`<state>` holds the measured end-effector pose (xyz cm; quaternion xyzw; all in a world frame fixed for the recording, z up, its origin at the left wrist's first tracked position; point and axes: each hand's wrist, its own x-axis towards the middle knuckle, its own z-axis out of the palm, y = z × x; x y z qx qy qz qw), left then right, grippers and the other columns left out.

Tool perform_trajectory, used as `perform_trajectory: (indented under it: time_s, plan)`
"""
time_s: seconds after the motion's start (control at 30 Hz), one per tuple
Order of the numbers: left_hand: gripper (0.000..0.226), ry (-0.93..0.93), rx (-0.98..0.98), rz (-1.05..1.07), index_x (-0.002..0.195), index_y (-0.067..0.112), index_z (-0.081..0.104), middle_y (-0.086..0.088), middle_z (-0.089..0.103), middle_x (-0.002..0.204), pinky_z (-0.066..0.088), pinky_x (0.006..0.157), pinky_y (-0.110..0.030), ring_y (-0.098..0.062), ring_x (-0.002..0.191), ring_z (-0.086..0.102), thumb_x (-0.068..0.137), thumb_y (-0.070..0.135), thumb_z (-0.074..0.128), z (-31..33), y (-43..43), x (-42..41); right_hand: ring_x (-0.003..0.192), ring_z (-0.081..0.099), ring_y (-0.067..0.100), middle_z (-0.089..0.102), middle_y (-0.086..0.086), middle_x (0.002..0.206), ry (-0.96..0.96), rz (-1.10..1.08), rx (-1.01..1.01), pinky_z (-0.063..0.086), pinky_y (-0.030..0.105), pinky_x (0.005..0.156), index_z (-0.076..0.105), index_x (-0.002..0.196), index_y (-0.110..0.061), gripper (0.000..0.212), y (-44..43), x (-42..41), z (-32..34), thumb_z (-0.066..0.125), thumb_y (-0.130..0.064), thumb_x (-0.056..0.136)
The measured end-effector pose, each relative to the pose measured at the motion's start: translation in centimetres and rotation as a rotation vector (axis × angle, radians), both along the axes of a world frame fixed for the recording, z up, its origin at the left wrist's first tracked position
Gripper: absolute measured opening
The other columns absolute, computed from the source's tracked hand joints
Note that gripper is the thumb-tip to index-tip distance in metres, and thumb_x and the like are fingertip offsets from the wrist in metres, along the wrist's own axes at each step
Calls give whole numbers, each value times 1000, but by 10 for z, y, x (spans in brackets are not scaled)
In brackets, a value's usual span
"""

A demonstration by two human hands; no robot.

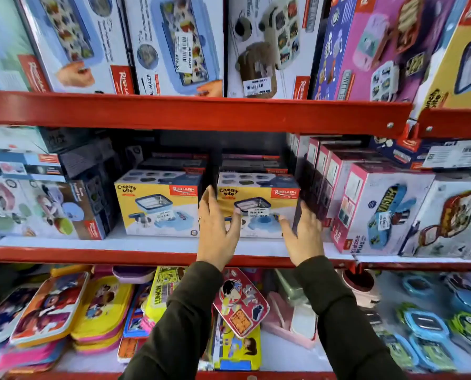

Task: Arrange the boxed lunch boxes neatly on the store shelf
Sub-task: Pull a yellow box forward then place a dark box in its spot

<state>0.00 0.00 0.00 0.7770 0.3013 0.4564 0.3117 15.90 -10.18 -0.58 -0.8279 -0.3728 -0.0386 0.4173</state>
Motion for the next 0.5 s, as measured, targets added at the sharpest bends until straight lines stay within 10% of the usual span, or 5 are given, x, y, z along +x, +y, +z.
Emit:
perform_trajectory:
  time_s: [0.23,0.5]
  plan:
    - [72,120,-360,-14,162,3,28,-21,48,157,38,122,-41,-36,146,47,104,29,60,-15,22,14,134,50,38,51,21,147,239,79,-55,42,41,106,39,143,-4,58,5,12,-9,57,-33,96]
    - [105,5,-213,-155,168,18,12,0,30,142,37,118,-29,-16,134,46,88,40,75,-2,13,-4,133,51,23,55,6,143,328,86,229,41,41,111,44,140,-21,69,-14,19,-16,77,-33,80]
